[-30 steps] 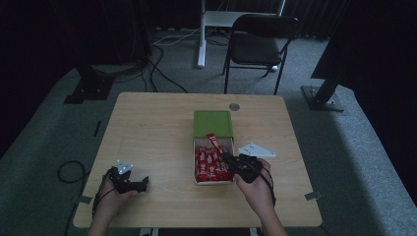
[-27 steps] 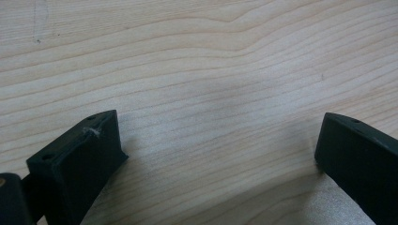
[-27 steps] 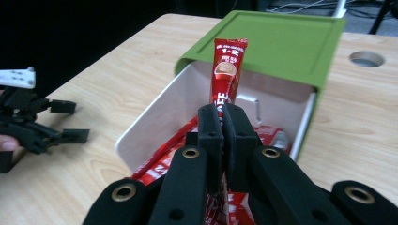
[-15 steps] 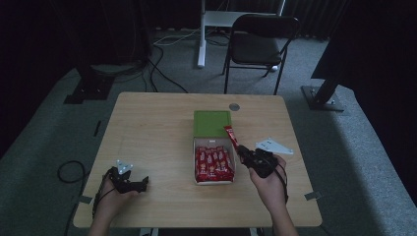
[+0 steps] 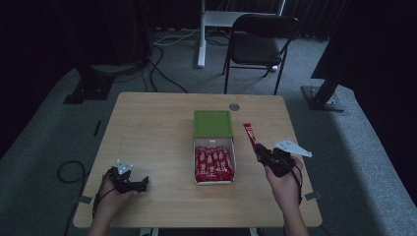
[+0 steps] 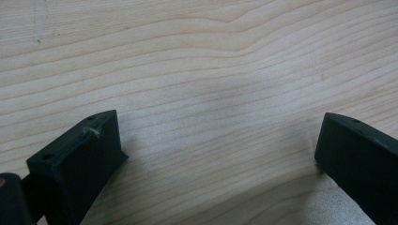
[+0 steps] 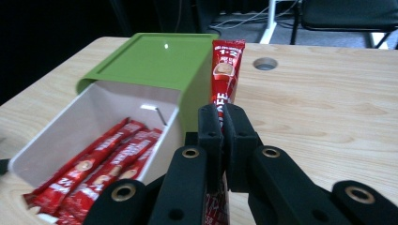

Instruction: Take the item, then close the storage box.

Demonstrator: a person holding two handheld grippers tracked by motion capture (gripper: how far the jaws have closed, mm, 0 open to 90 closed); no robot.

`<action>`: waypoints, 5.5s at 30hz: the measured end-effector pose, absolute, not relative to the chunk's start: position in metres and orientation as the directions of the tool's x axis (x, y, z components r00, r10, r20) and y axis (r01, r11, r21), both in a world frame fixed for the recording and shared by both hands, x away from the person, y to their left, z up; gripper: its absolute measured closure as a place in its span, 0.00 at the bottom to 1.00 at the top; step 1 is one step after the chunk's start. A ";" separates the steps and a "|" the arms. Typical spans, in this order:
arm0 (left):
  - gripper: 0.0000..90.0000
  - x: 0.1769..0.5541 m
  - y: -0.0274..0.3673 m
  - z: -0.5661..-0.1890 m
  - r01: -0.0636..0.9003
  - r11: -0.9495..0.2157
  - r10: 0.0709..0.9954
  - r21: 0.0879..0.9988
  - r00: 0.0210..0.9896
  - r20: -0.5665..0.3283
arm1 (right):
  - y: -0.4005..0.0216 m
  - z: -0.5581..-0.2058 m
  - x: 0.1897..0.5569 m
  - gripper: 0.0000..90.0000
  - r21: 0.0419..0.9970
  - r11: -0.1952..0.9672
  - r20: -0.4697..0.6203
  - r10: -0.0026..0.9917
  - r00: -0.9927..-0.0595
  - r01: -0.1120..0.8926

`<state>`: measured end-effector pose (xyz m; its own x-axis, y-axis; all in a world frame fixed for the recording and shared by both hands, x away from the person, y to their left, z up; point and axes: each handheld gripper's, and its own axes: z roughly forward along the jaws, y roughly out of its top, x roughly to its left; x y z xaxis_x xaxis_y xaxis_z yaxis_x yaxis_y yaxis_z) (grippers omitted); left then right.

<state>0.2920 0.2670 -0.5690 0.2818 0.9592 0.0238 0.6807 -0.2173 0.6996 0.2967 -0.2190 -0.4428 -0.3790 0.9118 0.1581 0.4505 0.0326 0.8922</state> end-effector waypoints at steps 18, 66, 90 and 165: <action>0.02 0.292 0.267 -0.569 0.679 -0.219 0.959 0.701 0.283 0.025 | -0.260 -0.468 0.301 0.96 0.885 -0.003 0.134 0.959 -0.249 0.465; 0.02 0.292 0.267 -0.569 0.680 -0.222 0.958 0.699 0.285 0.027 | -0.325 -0.564 0.316 0.96 0.783 -0.098 0.110 0.994 0.019 0.615; 0.02 0.292 0.267 -0.569 0.680 -0.222 0.958 0.699 0.285 0.027 | -0.309 -0.554 0.319 0.67 0.795 -0.033 0.106 0.991 -0.086 0.605; 0.02 0.277 0.164 -0.515 0.378 -0.380 0.746 0.845 0.665 0.038 | -0.230 -0.510 0.304 0.21 0.899 0.223 0.092 0.747 -0.659 0.378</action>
